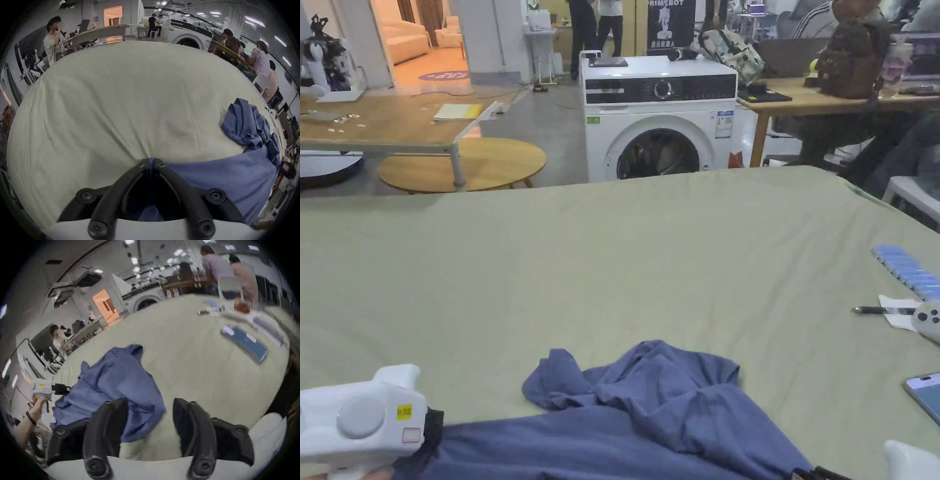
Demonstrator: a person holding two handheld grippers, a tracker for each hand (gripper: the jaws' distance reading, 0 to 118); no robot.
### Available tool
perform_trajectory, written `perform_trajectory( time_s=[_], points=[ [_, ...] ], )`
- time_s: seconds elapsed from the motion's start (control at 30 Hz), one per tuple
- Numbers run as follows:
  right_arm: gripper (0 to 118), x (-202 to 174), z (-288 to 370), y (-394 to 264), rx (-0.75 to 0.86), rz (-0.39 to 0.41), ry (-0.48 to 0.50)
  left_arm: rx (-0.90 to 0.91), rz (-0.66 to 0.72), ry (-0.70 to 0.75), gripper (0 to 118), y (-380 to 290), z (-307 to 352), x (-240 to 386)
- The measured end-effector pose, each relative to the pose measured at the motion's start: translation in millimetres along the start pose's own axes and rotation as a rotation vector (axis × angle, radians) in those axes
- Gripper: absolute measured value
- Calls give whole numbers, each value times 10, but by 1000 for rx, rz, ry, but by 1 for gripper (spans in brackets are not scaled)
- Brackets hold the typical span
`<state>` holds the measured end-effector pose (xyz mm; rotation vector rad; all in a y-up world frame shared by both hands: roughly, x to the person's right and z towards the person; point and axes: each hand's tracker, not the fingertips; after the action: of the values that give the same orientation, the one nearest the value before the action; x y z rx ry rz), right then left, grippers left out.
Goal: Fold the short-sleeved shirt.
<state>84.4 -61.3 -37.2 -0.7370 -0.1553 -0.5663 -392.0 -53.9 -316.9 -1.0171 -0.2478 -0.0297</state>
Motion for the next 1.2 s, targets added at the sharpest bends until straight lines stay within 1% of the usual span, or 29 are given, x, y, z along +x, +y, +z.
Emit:
perform_trajectory(
  time_s=[0.03,0.07,0.1,0.13,0.17,0.2,0.27,0.3,0.33,0.37,0.43,0.5,0.6,0.67,0.7,0.77,0.87,0.9,0.93,0.97,1.07,1.2],
  points=[
    [34,40,-30,-37,-18,-17,6,0,3,-2,0,1,-2,-8],
    [14,47,-72,-55,-42,-26,-13,0,5,-2,0,3,-4,-17],
    [7,44,-85,-55,-45,-23,6,1,5,-3,0,-2,3,-16],
    [3,47,-80,-41,-39,-18,29,6,5,-5,0,-13,25,-23],
    [2,18,-21,-34,-30,-20,22,28,9,-18,0,-26,62,-37],
    [1,6,23,0,-17,-13,26,98,8,-48,0,-37,151,-67],
    [1,-32,172,85,65,16,36,199,91,-82,0,-51,466,-122],
    [1,-66,276,139,96,16,64,264,130,-133,0,-48,686,-167],
    [1,-110,370,220,128,11,107,333,128,-175,0,-18,936,-194],
    [1,-181,461,313,158,24,131,391,115,-183,0,11,1209,-201],
    [0,-372,625,502,221,97,151,506,88,-216,0,67,1752,-204],
    [0,-549,803,712,292,153,180,632,89,-250,0,104,2286,-210],
    [0,-790,1021,1127,385,183,215,808,56,-216,0,174,2960,-266],
    [0,-955,1146,1426,440,245,191,870,29,-207,0,258,3351,-313],
    [0,-1067,1202,1575,459,271,194,891,21,-195,0,330,3510,-327],
    [0,-1294,1300,1865,500,330,208,926,4,-182,0,504,3729,-316],
    [0,-1664,1379,2299,548,385,173,985,-26,-82,0,791,3933,-238],
    [0,-1757,1393,2413,568,395,163,1001,-12,-65,0,874,3965,-232],
    [0,-1859,1395,2550,577,403,163,986,13,-74,0,982,3992,-233],
    [0,-1932,1376,2673,586,395,163,997,36,-80,0,1053,4002,-248],
    [0,-2133,1332,3022,617,381,167,1007,35,-49,0,1354,3952,-225],
    [0,-2360,1213,3373,633,405,127,1008,55,-47,0,1688,3812,-251]
  ],
)
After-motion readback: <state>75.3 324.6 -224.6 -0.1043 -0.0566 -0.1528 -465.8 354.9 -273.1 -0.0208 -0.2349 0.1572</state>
